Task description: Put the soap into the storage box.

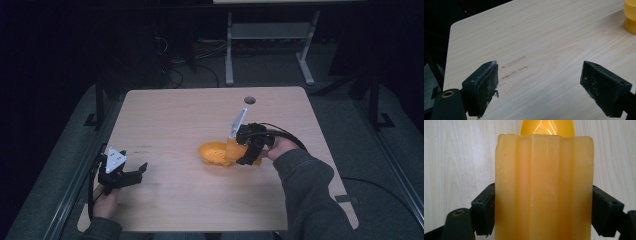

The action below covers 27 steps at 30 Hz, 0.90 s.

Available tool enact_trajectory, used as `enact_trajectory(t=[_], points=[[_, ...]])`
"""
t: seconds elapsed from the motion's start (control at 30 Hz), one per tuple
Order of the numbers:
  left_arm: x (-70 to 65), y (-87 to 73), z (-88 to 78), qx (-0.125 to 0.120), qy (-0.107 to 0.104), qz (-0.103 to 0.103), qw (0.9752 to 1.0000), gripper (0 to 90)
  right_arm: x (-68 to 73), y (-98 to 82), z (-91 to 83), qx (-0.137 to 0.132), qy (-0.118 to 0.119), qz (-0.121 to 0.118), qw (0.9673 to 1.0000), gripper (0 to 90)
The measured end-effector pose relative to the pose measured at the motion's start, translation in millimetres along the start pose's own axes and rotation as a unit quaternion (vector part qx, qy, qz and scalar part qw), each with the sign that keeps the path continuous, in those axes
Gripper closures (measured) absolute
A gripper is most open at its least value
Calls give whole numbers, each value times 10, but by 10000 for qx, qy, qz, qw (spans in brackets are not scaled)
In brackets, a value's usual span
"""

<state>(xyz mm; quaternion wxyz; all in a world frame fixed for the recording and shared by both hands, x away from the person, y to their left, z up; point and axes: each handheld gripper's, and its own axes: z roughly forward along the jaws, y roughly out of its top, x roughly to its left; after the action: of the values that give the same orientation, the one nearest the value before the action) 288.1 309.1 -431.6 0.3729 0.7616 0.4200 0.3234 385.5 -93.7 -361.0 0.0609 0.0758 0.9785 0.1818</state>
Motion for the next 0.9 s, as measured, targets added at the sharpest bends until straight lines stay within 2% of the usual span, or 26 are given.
enact_trajectory(t=[0.53,0.77,0.9], points=[[23,-1,-4,-3,12,-12,10000,141,-87,287,133,187,71,-241,9995,206],[26,-1,-2,-7,17,-28,10000,141,-109,393,158,131,113,-288,9994,206],[28,-1,-1,-8,23,-33,10000,141,-132,445,209,255,119,-349,9990,206]])
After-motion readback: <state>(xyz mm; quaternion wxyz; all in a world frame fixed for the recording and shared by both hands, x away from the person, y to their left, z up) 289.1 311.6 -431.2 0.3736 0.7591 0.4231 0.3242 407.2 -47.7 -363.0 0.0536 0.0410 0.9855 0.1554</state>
